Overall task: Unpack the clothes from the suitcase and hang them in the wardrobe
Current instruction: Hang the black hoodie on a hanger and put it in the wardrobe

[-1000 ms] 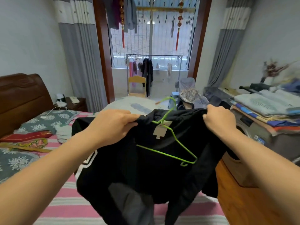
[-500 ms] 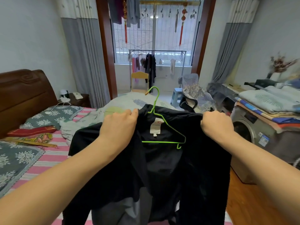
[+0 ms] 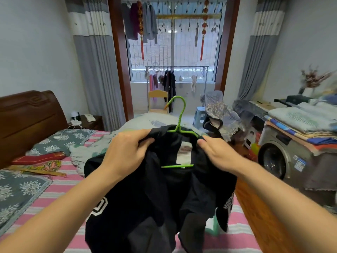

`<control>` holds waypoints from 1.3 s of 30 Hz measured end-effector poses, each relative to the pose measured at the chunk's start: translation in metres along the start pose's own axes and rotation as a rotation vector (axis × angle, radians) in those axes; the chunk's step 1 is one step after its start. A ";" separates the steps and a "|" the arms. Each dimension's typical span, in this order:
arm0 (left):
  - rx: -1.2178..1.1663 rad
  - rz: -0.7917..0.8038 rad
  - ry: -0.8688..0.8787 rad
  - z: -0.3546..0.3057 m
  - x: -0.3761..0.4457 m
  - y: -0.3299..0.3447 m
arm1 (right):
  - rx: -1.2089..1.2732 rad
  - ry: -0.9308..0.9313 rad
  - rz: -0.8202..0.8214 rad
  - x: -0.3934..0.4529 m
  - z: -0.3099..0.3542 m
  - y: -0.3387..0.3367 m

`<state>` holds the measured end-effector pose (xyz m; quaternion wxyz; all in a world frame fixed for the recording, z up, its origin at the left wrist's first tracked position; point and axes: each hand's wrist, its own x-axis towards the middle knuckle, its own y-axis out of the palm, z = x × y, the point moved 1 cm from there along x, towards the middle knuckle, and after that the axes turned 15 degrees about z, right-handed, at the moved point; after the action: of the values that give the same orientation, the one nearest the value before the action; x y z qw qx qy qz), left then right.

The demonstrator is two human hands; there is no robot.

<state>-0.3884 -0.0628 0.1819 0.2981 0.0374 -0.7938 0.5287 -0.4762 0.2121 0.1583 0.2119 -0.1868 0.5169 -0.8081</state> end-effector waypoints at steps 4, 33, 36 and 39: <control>-0.018 0.067 0.032 -0.010 -0.002 0.008 | -0.044 -0.072 -0.275 0.005 0.021 0.012; -0.004 0.583 -0.698 0.216 0.032 0.409 | 0.201 0.436 0.236 0.198 -0.205 0.333; -0.192 0.776 -0.812 0.199 -0.114 0.526 | 0.205 0.451 0.452 0.099 -0.222 0.474; -0.191 1.034 -0.841 0.155 -0.281 0.569 | 0.207 0.574 0.595 -0.032 -0.228 0.572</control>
<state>-0.4381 -0.0196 -0.4681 -0.3261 -0.1713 -0.8014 0.4713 -0.4825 0.1861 -0.4578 0.3010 0.2252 0.5023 -0.7787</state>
